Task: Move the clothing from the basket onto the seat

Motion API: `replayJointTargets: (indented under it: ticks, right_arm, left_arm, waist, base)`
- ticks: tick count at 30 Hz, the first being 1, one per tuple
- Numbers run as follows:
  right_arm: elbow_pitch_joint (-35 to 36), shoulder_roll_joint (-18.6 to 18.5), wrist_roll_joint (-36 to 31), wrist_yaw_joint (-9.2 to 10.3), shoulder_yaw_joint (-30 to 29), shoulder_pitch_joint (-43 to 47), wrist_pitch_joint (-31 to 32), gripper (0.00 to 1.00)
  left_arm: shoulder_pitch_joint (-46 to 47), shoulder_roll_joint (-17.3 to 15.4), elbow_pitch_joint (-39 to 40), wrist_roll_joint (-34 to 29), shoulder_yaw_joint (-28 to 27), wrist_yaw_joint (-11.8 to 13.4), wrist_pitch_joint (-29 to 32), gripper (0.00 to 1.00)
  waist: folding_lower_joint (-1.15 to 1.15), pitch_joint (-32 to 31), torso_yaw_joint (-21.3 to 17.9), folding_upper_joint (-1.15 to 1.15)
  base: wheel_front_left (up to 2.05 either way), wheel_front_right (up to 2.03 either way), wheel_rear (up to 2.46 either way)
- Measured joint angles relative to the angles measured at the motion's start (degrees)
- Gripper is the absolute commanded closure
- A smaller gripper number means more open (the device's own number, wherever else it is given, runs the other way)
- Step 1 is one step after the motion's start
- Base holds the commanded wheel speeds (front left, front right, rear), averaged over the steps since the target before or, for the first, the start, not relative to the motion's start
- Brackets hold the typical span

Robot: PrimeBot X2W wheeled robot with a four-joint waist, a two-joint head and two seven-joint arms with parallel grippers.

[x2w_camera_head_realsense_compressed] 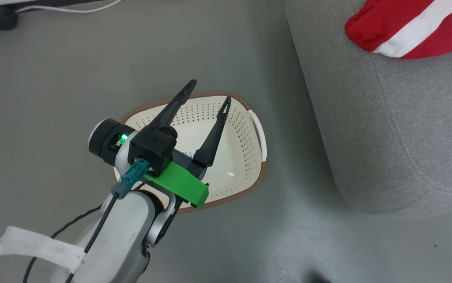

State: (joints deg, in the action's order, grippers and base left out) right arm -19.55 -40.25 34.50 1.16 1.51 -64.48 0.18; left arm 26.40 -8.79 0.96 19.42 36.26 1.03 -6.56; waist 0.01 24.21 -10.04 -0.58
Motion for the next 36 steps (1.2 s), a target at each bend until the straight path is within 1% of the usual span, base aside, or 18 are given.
replayJointTargets:
  ticks: [5,6,7,11,15,20,22,25,30,35,36]
  right_arm:
    - [-3.0,-1.4,-1.1,0.05,-0.5,-0.4,0.0,1.00]
    - [-3.0,-1.4,-1.1,0.05,-0.5,-0.4,0.0,1.00]
    - [-3.5,-1.6,-1.6,0.47,-0.5,-0.6,-0.3,1.00]
    - [-5.2,-1.5,-2.1,0.53,-0.1,-1.0,-1.2,1.00]
    - [-9.0,1.1,-2.4,0.51,1.8,1.3,-1.7,1.00]
    - [-14.7,7.7,-2.2,0.52,4.2,8.2,-3.0,1.00]
    - [-16.5,9.3,-2.2,0.49,5.0,10.1,-3.8,1.00]
    - [-18.2,10.6,-2.1,0.36,5.2,11.1,-5.0,1.00]
    - [-20.6,12.3,-2.2,-0.66,6.9,11.7,-7.0,1.00]
    - [-23.1,13.2,-2.3,-1.85,7.8,13.0,-8.8,1.00]
    - [-23.6,13.5,-2.3,-1.88,7.9,13.2,-9.3,0.85]
  left_arm:
    - [0.7,-0.7,1.0,-0.1,-0.1,0.0,0.6,0.00]
    - [0.7,-0.7,1.0,-0.1,-0.1,0.0,0.6,0.00]
    - [0.8,-1.0,1.2,-0.2,-0.1,0.0,0.8,0.00]
    - [1.0,-1.4,1.8,-0.2,-0.3,0.0,1.8,0.00]
    - [1.2,-1.7,2.4,-0.5,-0.3,0.0,2.5,0.00]
    - [1.3,-2.3,2.6,-0.5,-0.3,0.0,3.0,0.00]
    - [1.3,-2.4,2.6,-0.5,-0.3,0.0,3.0,0.00]
    - [1.4,-2.5,2.6,-0.5,-0.3,0.0,3.1,0.00]
    - [1.3,-2.8,1.9,-0.5,-0.8,0.0,3.0,0.00]
    - [1.2,-2.8,1.3,-0.1,-1.0,0.0,2.9,0.00]
    - [1.2,-2.8,1.2,0.1,-1.1,0.0,2.9,0.00]
  waist:
    - [0.00,3.1,1.2,0.00]
    - [0.00,3.1,1.2,0.00]
    - [0.00,3.7,1.4,0.00]
    - [0.00,5.7,1.9,0.00]
    - [0.00,7.4,2.0,0.00]
    - [0.00,9.0,2.0,0.00]
    - [0.00,9.4,2.0,0.00]
    - [0.00,9.6,1.9,0.00]
    - [0.00,9.2,1.4,0.00]
    - [0.00,8.3,0.9,0.00]
    - [-0.01,8.1,0.8,0.00]
  base:
    - [0.00,0.00,0.00]
    - [0.00,0.00,0.00]
    - [0.00,0.00,0.00]
    - [0.00,0.00,0.00]
    - [0.00,0.00,0.00]
    - [0.00,0.00,0.00]
    - [0.00,0.00,0.00]
    - [0.00,0.00,0.00]
    - [0.00,0.00,0.00]
    - [0.00,0.00,0.00]
    - [0.00,0.00,0.00]
